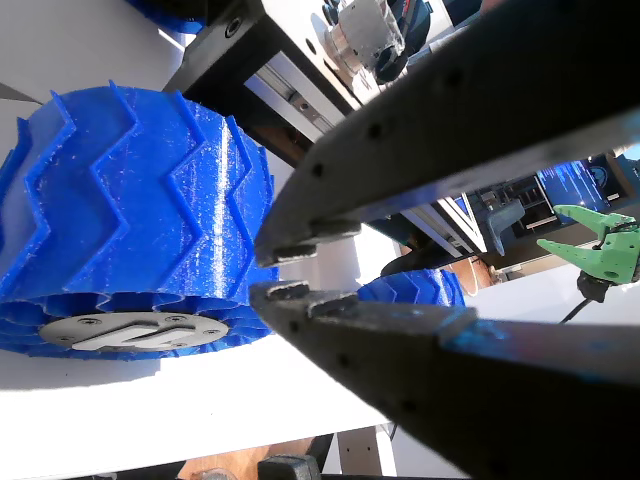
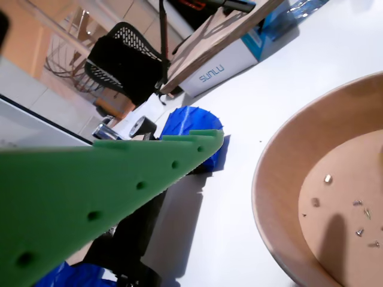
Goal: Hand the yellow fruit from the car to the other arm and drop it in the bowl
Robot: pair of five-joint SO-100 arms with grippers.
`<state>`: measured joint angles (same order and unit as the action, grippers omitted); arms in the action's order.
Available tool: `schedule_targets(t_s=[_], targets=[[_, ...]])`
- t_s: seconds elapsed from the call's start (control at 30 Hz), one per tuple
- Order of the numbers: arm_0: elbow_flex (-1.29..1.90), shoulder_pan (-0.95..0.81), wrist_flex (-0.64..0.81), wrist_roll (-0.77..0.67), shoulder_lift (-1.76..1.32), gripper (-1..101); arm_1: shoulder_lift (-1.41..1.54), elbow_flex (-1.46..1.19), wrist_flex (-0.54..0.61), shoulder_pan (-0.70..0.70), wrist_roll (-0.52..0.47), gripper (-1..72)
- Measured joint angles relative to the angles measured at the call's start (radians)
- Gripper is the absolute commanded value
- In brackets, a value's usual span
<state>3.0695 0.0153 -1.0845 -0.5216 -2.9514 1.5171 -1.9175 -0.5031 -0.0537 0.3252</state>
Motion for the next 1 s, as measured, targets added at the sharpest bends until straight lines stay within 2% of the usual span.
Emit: schedule_targets(t_s=[0.07, 0.17, 0.3, 0.43, 0.57, 0.67, 0.83, 1.0], targets=[[0.0, 0.0, 0.0, 0.0, 0.0, 0, 0.0, 0.0, 0.0, 0.0, 0.0, 27.8], [0.0, 0.0, 0.0, 0.0, 0.0, 0, 0.0, 0.0, 0.0, 0.0, -0.005, 22.8], [0.0, 0.0, 0.0, 0.0, 0.0, 0, 0.005, 0.0, 0.0, -0.005, -0.069, 0.2], [0.0, 0.0, 0.0, 0.0, 0.0, 0, 0.101, -0.055, 0.0, -0.054, -0.081, 0.1], [0.0, 0.0, 0.006, 0.0, 0.006, 0, 0.307, -0.167, -0.063, -0.132, -0.081, 0.1], [0.0, 0.0, 0.009, 0.0, 0.006, 0, 0.495, -0.275, -0.121, -0.204, -0.095, 0.0], [0.0, 0.0, 0.009, 0.0, 0.006, 0, 0.827, -0.526, -0.141, -0.336, -0.144, 0.0], [0.0, 0.0, 0.009, 0.0, 0.006, 0, 1.247, -0.795, -0.156, -0.391, -0.213, 0.0]])
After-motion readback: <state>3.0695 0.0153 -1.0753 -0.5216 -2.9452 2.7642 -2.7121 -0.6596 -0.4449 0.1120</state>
